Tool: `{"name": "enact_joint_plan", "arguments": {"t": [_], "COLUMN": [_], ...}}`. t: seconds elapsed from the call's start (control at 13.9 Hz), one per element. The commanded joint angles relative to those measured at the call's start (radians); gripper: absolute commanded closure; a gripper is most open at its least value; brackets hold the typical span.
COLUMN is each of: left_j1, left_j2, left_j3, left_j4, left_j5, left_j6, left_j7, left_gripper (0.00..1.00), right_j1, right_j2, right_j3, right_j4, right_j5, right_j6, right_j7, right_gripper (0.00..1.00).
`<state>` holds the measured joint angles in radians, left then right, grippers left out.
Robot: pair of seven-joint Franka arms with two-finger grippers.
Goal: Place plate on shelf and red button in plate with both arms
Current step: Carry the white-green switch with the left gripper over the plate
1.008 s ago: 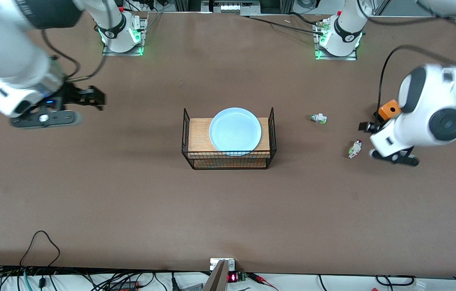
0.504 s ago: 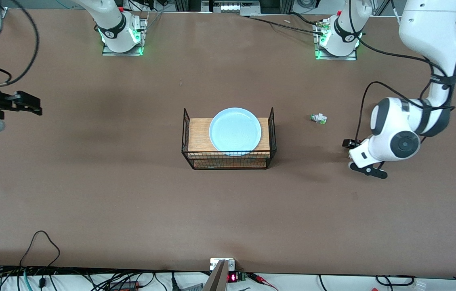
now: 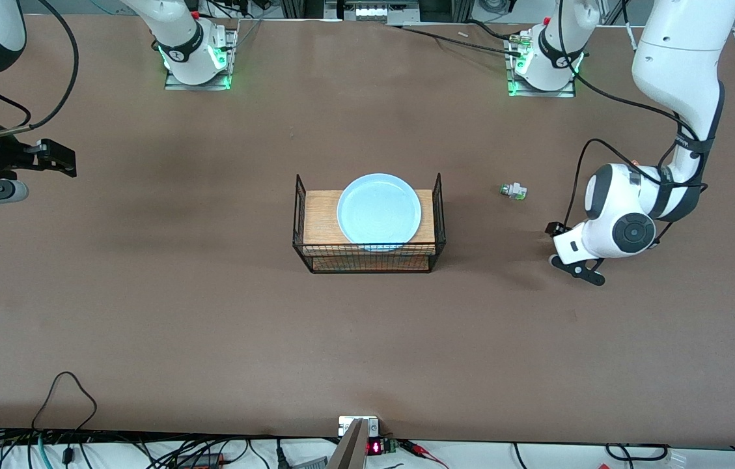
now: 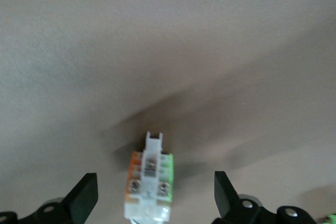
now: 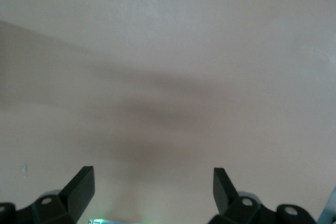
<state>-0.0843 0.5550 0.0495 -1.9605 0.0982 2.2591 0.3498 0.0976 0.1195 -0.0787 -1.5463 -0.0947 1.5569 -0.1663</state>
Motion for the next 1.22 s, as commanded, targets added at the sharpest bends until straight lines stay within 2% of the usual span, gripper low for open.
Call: {"name": "enact_joint_plan", "arguments": {"t": [0.0, 0.29, 0.43, 0.58, 0.79, 0.86, 1.01, 1.15], "left_j1": [0.014, 0.014, 0.012, 0.000, -0.002, -0.005, -0.003, -0.002], "left_j2": [0.008, -0.010, -0.045, -0.093, -0.098, -0.098, -0.096, -0.096], "left_j3": [-0.002, -0.003, -0.008, -0.028, -0.111, -0.161, -0.279, -0.310], "left_j4": [0.002, 0.008, 0.021, 0.090, 0.315, 0.400, 0.510, 0.569], "left_j5": [0.018, 0.018, 0.014, 0.008, -0.002, -0.002, -0.015, -0.174], "left_j6": [0.025, -0.035, -0.096, -0.212, -0.517, -0.600, -0.688, -0.705], "left_j7": [0.098, 0.165, 0.155, 0.152, 0.152, 0.155, 0.146, 0.079], "left_gripper": [0.39, 0.84, 0.94, 0.95, 0.95, 0.95, 0.95, 0.95], "right_j1": [-0.033, -0.033, -0.036, -0.038, -0.041, -0.041, -0.045, -0.045], "right_j2": [-0.012, -0.011, -0.009, -0.009, -0.003, 0.011, 0.017, 0.017], "right_j3": [0.023, 0.022, 0.020, 0.020, 0.020, 0.019, 0.019, 0.019], "right_j4": [-0.026, -0.026, -0.026, -0.018, 0.005, 0.015, 0.049, 0.055], "right_j5": [0.038, 0.038, 0.038, 0.024, 0.024, 0.027, 0.030, 0.032], "right_j6": [0.052, 0.040, 0.040, 0.042, 0.046, 0.042, 0.040, 0.040], "right_j7": [0.011, 0.056, 0.054, 0.053, 0.048, 0.048, 0.047, 0.050], "right_gripper": [0.00, 0.00, 0.00, 0.00, 0.00, 0.00, 0.00, 0.00]}}
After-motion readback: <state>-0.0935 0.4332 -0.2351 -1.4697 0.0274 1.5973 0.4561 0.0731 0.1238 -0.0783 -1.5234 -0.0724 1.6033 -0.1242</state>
